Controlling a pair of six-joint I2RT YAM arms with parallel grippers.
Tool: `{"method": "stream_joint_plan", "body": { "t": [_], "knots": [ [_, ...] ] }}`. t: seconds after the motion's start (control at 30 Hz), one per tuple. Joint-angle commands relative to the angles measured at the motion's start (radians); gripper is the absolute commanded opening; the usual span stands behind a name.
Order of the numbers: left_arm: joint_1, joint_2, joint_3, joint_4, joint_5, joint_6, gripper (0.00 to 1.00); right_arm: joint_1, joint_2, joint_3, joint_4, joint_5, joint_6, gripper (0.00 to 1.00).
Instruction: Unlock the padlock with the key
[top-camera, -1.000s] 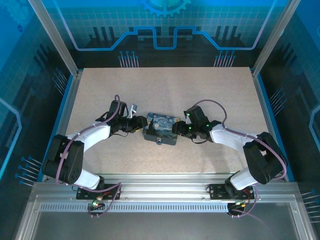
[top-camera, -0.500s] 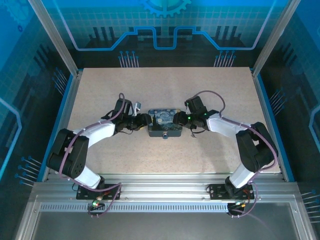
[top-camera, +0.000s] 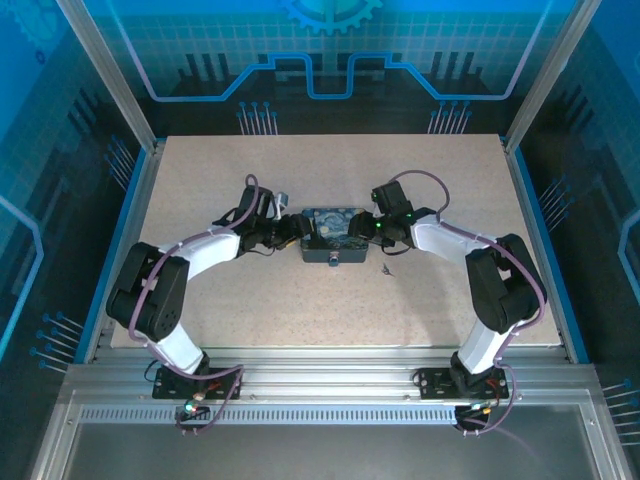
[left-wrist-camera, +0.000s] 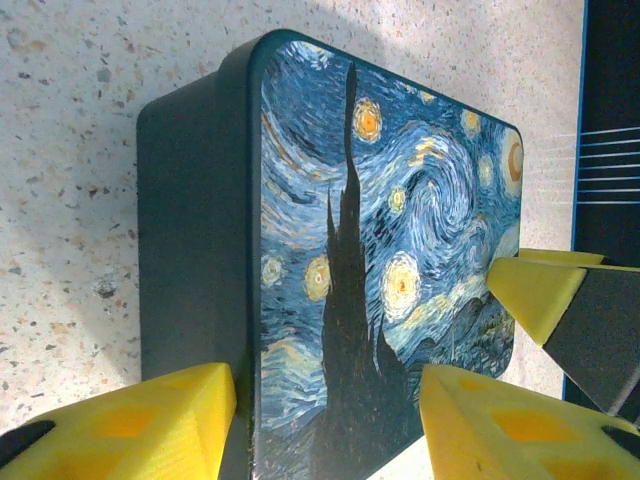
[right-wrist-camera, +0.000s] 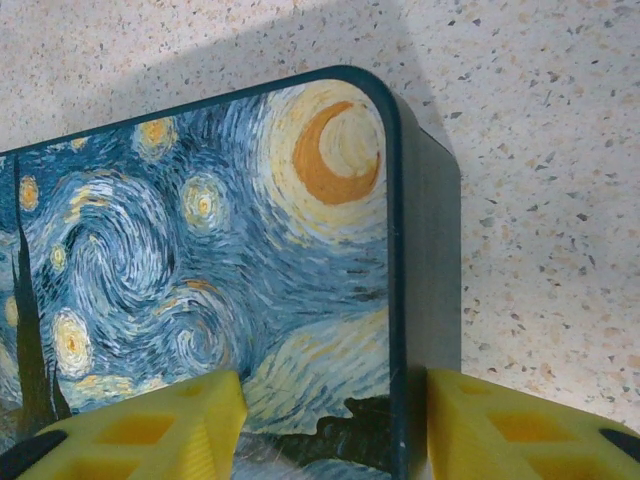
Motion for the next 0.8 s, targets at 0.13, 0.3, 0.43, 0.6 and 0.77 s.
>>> {"method": "stream_joint_plan", "body": {
  "t": [0.13,0.3,0.43,0.6,0.77],
  "knots": [
    [-0.043,-0.015,-0.01,0.001,0.012,-0.023,0.55,0.005,-0.001,0.024,-0.046,-0.047,-0.025,0.61],
    [-0.043,-0.076,-0.052,-0.016,-0.018,-0.021,0.57,-0.006,-0.043,0.031,-0.098,-0.017,-0.055,0.64],
    [-0.043,-0.135,-0.065,-0.068,-0.06,0.004,0.62,-0.009,-0.1,0.02,-0.154,0.027,-0.076,0.65],
    [-0.043,-0.214,-0.075,-0.139,-0.1,0.038,0.69,-0.022,-0.178,-0.015,-0.219,0.07,-0.093,0.67],
    [-0.043,-0.287,-0.084,-0.212,-0.119,0.066,0.71,-0.044,-0.245,-0.062,-0.266,0.101,-0.101,0.68]
  ]
}}
